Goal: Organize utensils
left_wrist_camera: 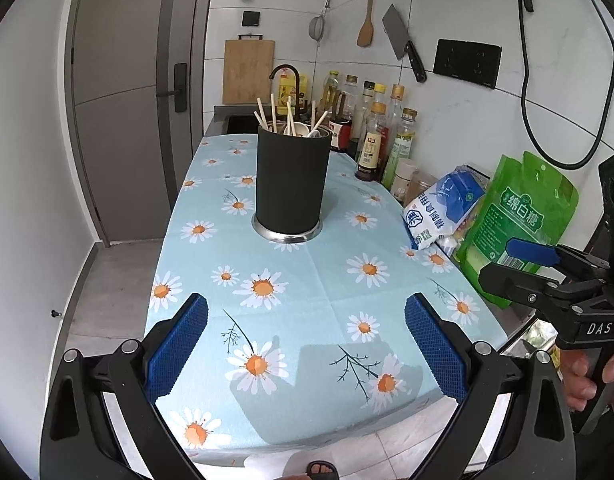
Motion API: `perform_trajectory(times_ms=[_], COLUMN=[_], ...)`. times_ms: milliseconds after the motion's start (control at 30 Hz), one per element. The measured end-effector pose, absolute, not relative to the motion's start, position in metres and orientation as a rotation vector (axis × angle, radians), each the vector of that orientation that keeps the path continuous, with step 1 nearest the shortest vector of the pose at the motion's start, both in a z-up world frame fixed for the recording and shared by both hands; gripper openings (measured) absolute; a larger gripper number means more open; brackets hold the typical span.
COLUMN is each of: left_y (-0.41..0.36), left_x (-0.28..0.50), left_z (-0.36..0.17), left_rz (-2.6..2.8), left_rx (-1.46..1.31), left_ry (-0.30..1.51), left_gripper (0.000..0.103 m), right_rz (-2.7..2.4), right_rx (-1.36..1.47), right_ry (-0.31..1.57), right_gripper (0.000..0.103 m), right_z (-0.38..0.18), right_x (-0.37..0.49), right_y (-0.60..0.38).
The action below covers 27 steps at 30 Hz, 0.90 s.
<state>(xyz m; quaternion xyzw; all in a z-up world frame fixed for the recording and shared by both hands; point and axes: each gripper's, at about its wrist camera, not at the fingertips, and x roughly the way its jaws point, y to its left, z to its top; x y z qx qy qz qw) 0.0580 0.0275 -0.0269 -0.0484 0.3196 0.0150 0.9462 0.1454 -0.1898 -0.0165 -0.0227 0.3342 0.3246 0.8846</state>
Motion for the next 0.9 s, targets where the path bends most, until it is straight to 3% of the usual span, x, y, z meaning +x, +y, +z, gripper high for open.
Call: perform_trajectory(times_ms=[900], left_y=[0.026], left_x=[0.071], left_z=[-0.029], left_rz=[0.015], left_rx=[-0.112], left_ry=[0.679], left_gripper=[0.096], right_rz=[0.675], right_rx=[-0.077], right_ry=[0.702], right_gripper=[0.098], right_z=[-0.022], right_x=[0.153], right_y=[-0.192])
